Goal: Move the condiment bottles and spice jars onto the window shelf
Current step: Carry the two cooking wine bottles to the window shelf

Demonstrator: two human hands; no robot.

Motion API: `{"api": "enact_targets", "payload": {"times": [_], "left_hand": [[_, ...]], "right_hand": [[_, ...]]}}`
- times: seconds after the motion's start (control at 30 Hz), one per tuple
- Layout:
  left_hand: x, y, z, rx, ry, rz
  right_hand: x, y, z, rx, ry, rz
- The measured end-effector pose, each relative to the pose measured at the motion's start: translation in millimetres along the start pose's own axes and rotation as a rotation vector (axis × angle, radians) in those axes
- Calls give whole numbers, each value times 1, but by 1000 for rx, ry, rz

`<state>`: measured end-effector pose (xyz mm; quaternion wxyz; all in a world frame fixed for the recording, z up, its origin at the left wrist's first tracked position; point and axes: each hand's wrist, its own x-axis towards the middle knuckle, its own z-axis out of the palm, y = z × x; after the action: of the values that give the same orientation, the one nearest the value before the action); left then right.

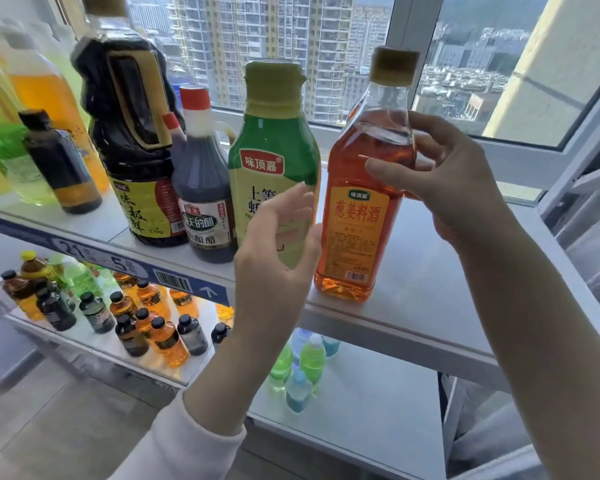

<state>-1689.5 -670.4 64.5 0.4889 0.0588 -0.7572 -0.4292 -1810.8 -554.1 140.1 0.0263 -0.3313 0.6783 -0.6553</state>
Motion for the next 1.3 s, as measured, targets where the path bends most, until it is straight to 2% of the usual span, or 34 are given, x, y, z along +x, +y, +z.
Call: {"api": "enact_targets", "payload": {"times": [0.23,0.7,0.77,0.87,0.9,0.97,1.1,1.2,1.3], "left_hand": [[3,-3,0,36,-69,-26],[11,4,12,63,-45,43],[14,5,12,91,-19,81],[18,6,12,102,15,133],[19,7,12,102,24,152],[22,8,13,96,36,177],[24,9,17,78,28,169],[26,9,20,99,5,176],[28,8,21,103,-3,182]], "right_hand": [[3,9,6,-1,4,-23],[2,18,0,-38,-12,-28],[2,23,-4,35,85,-1],[8,52,-12,212,361,66],[11,65,-13,209,402,99],[19,90,-14,178,382,179],[36,121,-15,108,204,282],[47,131,-15,100,128,264],[54,138,-16,164,140,233]]}}
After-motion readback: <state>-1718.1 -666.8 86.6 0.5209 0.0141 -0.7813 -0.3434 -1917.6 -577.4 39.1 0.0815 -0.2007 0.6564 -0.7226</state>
